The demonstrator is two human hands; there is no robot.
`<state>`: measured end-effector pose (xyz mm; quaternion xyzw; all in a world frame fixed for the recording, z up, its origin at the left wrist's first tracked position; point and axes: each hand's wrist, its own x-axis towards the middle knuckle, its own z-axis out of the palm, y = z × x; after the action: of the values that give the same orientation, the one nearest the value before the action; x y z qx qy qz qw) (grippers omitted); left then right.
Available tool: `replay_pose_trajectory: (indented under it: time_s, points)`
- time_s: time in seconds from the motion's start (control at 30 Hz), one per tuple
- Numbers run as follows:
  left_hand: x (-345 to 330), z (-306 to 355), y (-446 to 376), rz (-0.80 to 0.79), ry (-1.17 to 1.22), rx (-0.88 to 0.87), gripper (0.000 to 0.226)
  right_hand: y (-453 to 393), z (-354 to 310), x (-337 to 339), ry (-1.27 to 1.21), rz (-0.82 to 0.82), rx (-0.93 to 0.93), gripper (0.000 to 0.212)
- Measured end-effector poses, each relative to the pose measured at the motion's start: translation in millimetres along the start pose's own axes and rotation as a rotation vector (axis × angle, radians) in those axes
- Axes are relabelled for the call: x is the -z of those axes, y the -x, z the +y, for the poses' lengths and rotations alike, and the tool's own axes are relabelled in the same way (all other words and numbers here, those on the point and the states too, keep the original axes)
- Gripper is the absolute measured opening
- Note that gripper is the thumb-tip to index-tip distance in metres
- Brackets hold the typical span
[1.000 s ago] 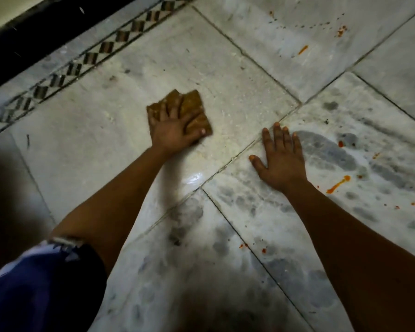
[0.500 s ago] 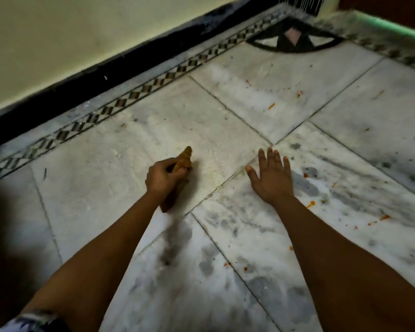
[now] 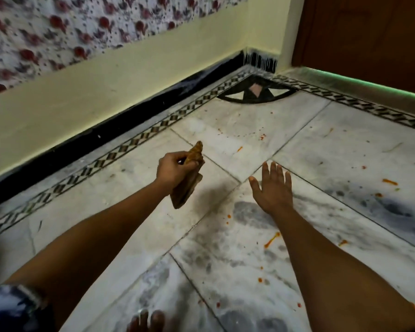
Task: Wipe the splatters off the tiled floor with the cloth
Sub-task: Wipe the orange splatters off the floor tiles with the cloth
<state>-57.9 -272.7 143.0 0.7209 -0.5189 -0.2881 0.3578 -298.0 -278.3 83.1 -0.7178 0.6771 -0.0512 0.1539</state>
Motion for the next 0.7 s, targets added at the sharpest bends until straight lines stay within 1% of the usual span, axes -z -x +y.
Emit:
replay_pose_trajectory:
  time_s: [0.1,0.2,0.27,0.37,0.43,0.5,0.6,0.7]
  points:
    - [-9,1,-26,0.001,-0.054,-0.011,0.025,-8,6,-9,0.034,-0.022,-0.009,0.066]
    - [-33,-11,-53,-0.007,-0.075,-0.012,0.029,-23,15,-19,0.108,-0.016,-0.002,0.068]
    - [-54,-24,-68,-0.002,-0.021,0.025,0.032,-36,20,-26,0.153,-0.015,-0.005,0.071]
    - [-81,-39,-90,0.061,0.085,0.097,0.036,-59,21,-41,0.193,-0.054,-0.013,0.066]
    - [-91,-46,-108,0.106,0.066,0.1,0.036,-77,19,-51,0.197,-0.067,-0.021,0.067]
    - [-97,-53,-127,0.144,-0.021,0.056,0.036,-95,16,-60,0.184,-0.069,-0.036,0.067]
    - [-101,-67,-156,0.193,-0.162,-0.059,0.036,-121,12,-73,0.161,-0.065,-0.047,0.069]
    - [-111,-83,-188,0.227,-0.245,-0.199,0.035,-147,8,-86,0.147,-0.062,-0.075,0.072]
